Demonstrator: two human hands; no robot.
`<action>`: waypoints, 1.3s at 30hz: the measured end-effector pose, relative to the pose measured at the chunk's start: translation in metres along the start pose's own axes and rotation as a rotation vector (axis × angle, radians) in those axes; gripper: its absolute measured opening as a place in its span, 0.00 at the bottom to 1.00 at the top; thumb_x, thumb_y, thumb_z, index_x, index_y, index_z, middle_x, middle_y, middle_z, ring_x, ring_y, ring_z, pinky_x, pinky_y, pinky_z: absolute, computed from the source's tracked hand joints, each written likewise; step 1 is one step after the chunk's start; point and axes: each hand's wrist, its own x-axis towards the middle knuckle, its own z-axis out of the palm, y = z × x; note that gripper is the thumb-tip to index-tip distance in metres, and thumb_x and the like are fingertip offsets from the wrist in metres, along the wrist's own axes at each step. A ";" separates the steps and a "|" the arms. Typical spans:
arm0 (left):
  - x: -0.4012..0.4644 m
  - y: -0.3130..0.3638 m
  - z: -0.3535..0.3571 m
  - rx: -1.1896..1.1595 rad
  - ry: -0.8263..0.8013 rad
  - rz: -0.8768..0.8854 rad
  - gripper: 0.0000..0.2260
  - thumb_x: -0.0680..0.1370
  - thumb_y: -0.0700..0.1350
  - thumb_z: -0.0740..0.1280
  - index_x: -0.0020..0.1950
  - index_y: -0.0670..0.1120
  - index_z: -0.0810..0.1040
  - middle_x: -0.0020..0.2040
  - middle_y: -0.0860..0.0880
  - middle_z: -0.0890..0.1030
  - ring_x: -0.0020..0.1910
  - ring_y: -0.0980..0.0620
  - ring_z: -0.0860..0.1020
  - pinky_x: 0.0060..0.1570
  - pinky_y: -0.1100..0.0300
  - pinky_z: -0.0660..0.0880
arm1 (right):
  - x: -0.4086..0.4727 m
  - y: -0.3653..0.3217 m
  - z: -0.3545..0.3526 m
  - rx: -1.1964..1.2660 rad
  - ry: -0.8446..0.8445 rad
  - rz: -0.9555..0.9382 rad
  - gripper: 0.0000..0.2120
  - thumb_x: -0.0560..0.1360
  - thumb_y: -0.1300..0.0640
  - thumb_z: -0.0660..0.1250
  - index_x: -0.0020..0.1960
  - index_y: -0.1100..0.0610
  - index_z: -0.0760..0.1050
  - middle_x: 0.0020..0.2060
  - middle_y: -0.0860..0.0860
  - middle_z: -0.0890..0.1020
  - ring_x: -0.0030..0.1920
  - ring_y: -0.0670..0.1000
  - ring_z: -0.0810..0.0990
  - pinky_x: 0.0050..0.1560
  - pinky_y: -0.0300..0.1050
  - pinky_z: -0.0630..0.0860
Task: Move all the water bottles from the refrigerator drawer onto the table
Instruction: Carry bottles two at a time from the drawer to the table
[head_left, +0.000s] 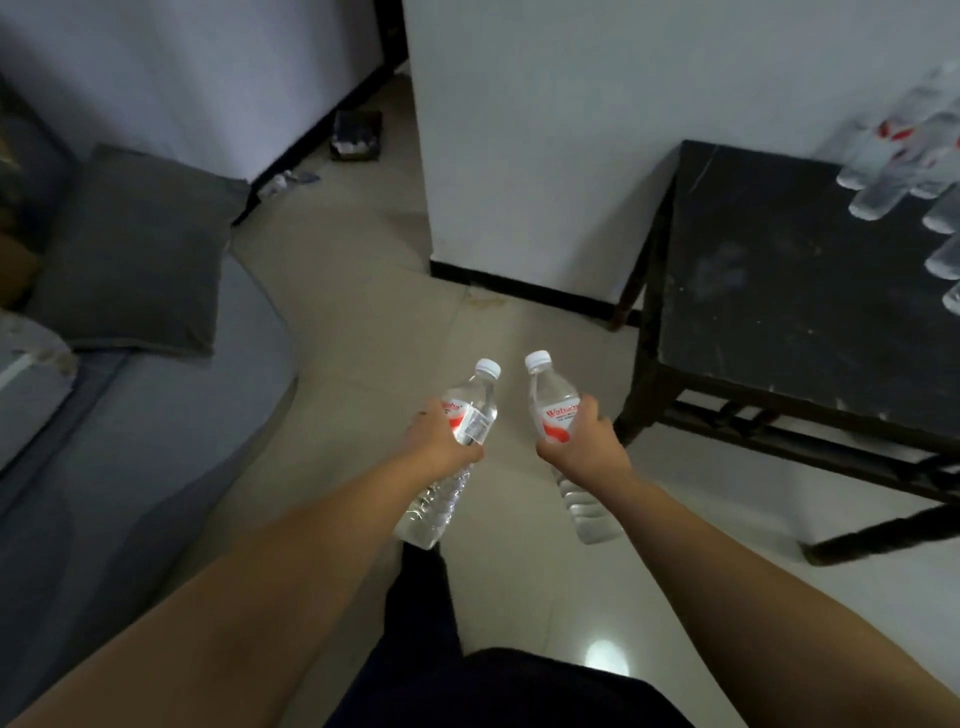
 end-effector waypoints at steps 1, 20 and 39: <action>0.018 0.007 -0.007 0.021 -0.011 0.017 0.38 0.63 0.52 0.76 0.67 0.47 0.63 0.65 0.48 0.73 0.62 0.46 0.74 0.60 0.52 0.73 | 0.013 -0.007 -0.001 0.009 0.019 0.015 0.35 0.69 0.48 0.71 0.69 0.53 0.57 0.60 0.57 0.71 0.56 0.57 0.76 0.52 0.48 0.75; 0.262 0.146 -0.086 0.248 -0.260 0.351 0.41 0.61 0.56 0.75 0.68 0.48 0.59 0.66 0.49 0.73 0.61 0.46 0.76 0.58 0.48 0.75 | 0.183 -0.107 -0.045 0.239 0.292 0.340 0.35 0.69 0.48 0.70 0.70 0.53 0.57 0.58 0.57 0.71 0.56 0.59 0.76 0.55 0.55 0.77; 0.395 0.436 0.024 0.258 -0.465 0.611 0.37 0.65 0.54 0.77 0.66 0.46 0.60 0.62 0.46 0.72 0.57 0.44 0.76 0.56 0.47 0.76 | 0.356 -0.025 -0.235 0.444 0.534 0.489 0.37 0.71 0.50 0.71 0.71 0.47 0.54 0.61 0.55 0.68 0.57 0.55 0.74 0.55 0.52 0.77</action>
